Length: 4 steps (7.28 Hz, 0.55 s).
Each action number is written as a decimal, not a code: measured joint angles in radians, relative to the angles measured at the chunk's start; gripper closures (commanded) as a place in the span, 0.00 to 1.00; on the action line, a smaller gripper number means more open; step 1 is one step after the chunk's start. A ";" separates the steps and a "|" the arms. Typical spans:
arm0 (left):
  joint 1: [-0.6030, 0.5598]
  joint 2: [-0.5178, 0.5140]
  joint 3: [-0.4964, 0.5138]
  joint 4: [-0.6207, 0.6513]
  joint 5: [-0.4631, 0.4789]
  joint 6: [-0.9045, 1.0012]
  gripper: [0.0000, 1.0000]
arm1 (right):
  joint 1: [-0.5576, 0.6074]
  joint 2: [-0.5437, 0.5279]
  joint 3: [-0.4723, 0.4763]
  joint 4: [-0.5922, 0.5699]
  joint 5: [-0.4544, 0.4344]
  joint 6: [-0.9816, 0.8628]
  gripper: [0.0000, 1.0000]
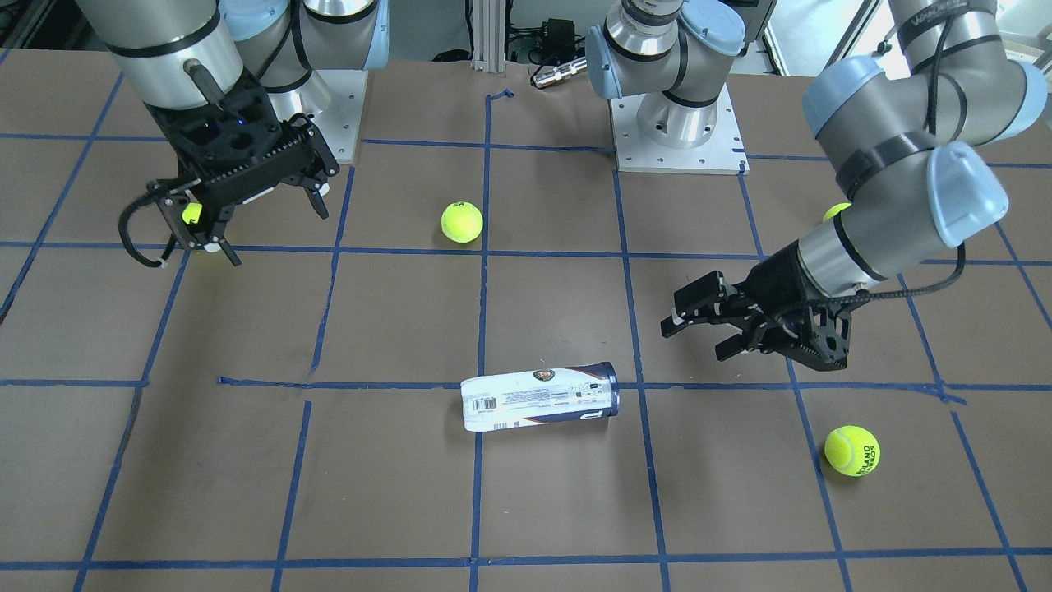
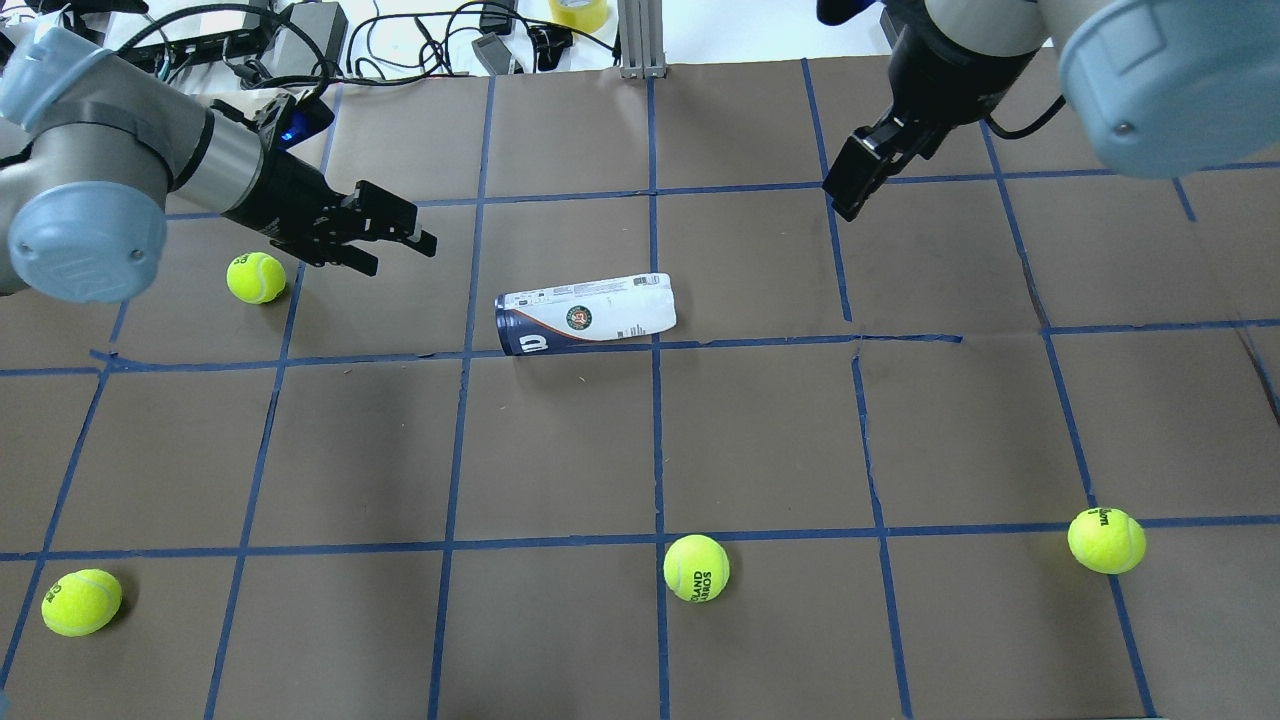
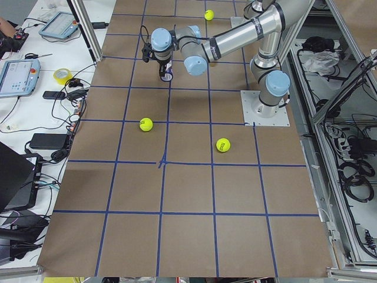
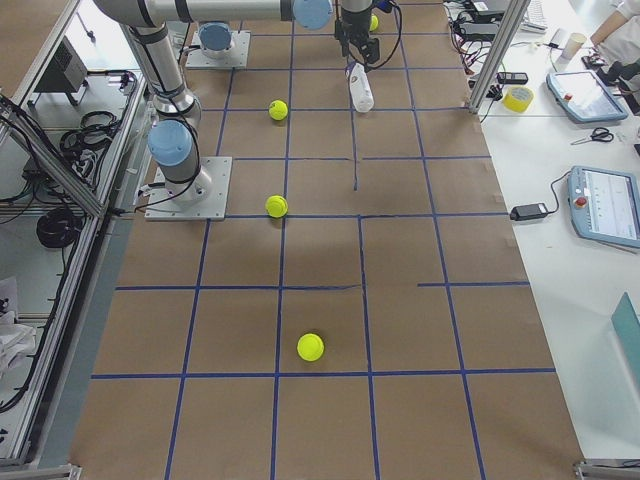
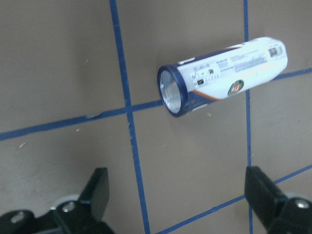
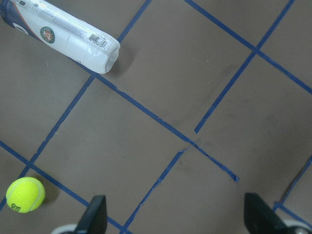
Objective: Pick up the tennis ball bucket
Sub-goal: 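Move the left gripper to the can's navy lid end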
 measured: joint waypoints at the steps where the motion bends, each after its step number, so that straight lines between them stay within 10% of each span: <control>1: -0.003 -0.042 -0.008 0.052 -0.042 -0.056 0.02 | -0.001 -0.022 -0.012 0.040 -0.014 0.089 0.00; 4: -0.062 -0.144 -0.034 0.208 -0.089 -0.274 0.00 | -0.021 -0.037 -0.025 0.082 -0.050 0.251 0.00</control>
